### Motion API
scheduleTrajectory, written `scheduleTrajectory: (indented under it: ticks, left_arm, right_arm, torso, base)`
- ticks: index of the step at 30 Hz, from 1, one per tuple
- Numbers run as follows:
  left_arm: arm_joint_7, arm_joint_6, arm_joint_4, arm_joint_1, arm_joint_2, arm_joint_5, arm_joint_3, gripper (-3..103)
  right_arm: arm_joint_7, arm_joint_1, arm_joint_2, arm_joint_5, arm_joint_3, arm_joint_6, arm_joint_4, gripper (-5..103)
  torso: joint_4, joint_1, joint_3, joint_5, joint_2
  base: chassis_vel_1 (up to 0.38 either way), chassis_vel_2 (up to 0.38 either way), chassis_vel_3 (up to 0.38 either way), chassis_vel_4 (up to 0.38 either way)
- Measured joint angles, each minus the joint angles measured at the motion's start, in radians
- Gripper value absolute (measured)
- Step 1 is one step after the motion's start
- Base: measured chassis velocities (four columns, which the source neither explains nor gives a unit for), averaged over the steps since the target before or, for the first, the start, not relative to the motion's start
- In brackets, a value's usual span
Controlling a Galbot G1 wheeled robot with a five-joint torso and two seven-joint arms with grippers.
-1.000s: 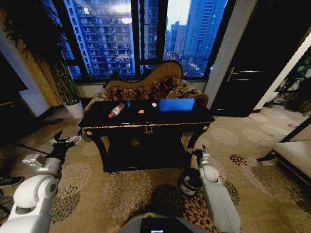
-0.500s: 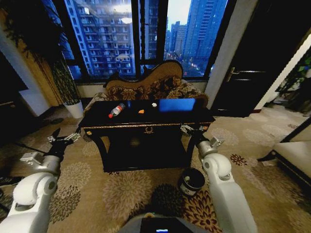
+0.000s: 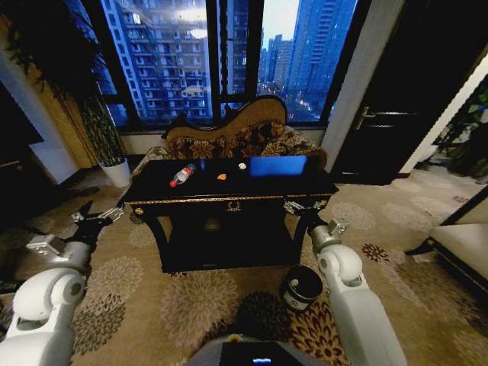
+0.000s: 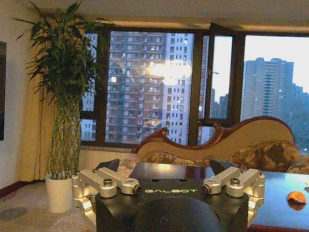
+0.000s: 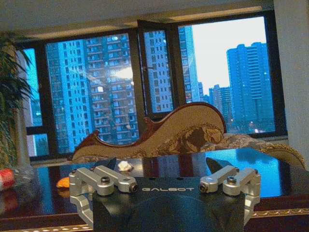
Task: Move to the front of the table and place the trash on the table into the trash bin.
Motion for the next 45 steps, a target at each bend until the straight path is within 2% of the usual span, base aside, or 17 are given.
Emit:
scheduleTrajectory:
  ticks: [4,39,45]
  left_arm:
    - [-0.005,0.013,-0.001,-0.001,0.006,0.000,-0.005,100]
    - [-0.003,0.007,0.004,0.000,0.006,0.007,0.003,100]
    - [-0.001,0.005,-0.001,0.005,-0.005,0.007,0.003,100]
  right_arm:
    - [0.000,0.009,0.006,-0.010,-0.001,0.006,-0.020,100]
    - [0.000,0.007,0.015,-0.028,-0.010,0.013,-0.015,100]
    - [0.000,0.029,0.009,-0.027,-0.054,0.014,-0.019,100]
  torso:
    - [0.0001,0.001,0.000,0.0000,0.000]
    - [0.0000,0.001,0.000,-0.0001,0.000]
    - [-0.0003,0.001,0.000,0.0000,0.000]
  base:
    - [-0.131,0.146,0.153,-0.136]
    - [-0.113,0.114,0.115,-0.118]
    - [-0.041,0.051,0.034,-0.044]
